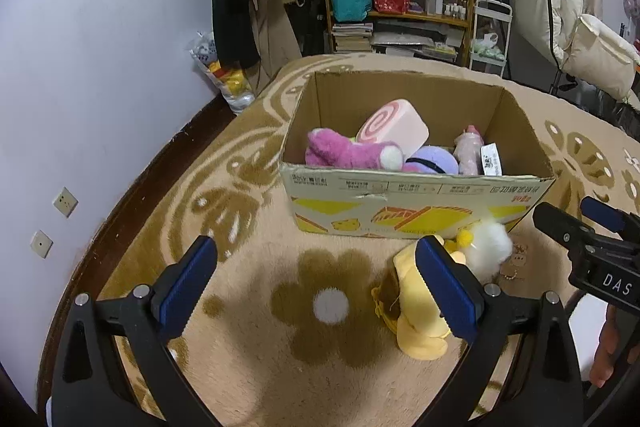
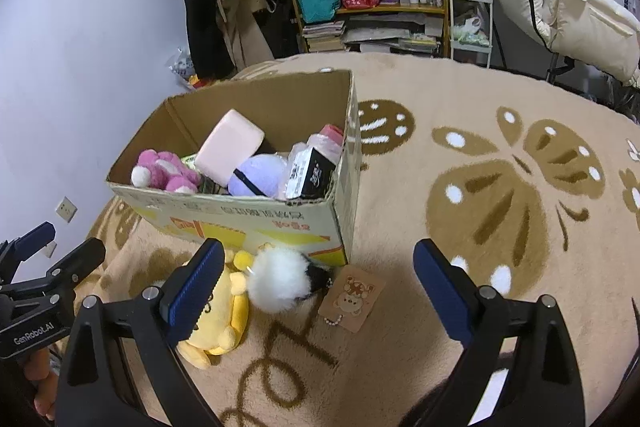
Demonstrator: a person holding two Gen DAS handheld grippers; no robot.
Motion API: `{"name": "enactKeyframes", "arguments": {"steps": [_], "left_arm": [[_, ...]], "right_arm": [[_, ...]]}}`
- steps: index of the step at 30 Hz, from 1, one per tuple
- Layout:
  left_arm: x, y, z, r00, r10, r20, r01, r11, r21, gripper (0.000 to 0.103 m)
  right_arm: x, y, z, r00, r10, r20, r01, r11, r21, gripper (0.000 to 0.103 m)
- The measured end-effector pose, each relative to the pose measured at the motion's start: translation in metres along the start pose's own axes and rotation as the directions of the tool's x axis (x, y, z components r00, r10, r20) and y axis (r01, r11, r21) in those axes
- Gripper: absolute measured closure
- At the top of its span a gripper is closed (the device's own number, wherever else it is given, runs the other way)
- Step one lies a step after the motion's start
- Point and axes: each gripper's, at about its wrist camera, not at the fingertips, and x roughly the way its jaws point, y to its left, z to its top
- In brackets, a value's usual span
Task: Organize soft objects
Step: 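Move both tools back toward the yellow dog plush and white pom-pom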
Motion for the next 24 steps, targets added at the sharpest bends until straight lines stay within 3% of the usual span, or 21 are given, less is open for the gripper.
{"name": "enactKeyframes", "arguments": {"steps": [24], "left_arm": [[0.037, -0.017, -0.014, 0.997, 0.002, -0.079, 0.003, 0.998, 0.059, 0.004]], "right_arm": [[0.043, -0.007, -0.001, 0.996, 0.011, -0.086, -0.006, 0.998, 0.057, 0.003]]}}
